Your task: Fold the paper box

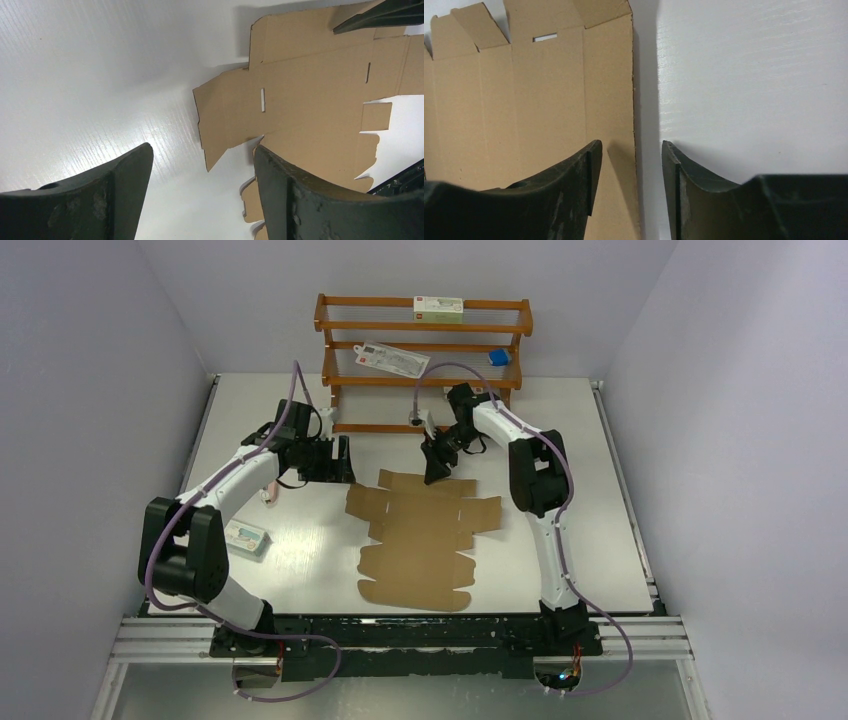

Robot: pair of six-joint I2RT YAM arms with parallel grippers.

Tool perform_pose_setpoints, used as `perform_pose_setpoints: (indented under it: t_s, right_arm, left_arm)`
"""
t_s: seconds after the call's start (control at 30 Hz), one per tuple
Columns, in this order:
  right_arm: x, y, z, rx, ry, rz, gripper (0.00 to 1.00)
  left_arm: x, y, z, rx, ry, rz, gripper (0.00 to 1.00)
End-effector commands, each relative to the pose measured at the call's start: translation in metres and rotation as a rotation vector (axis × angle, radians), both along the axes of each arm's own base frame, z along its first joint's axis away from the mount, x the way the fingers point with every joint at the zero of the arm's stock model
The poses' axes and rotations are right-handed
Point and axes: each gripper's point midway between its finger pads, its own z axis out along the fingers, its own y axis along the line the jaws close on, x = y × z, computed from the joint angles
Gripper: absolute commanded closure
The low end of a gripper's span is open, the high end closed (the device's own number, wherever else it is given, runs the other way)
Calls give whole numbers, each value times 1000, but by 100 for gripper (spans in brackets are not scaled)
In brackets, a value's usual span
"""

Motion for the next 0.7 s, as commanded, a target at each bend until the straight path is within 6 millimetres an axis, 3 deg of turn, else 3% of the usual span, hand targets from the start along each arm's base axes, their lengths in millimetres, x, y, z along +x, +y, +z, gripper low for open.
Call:
perform_pose_setpoints:
  t_s: [0.0,0.27,0.37,0.6,0.67]
  right_arm:
    - [-13,0,-7,26,70,40,51]
    - [-25,1,-10,48,122,76,66]
    - [-24,1,-8,45,126,74,81]
    - [-22,1,15,51,51,81,100]
    - [-22,-1,23,37,8,80,100]
  left_arm:
    - [4,4,-1,15,-10,0,21]
    - [3,3,-2,8,-6,-5,22]
    - [3,2,-2,5,-4,-6,22]
    - [1,-1,3,-17,-14,-13,22]
    - [1,-2,7,-28,-27,-12,22]
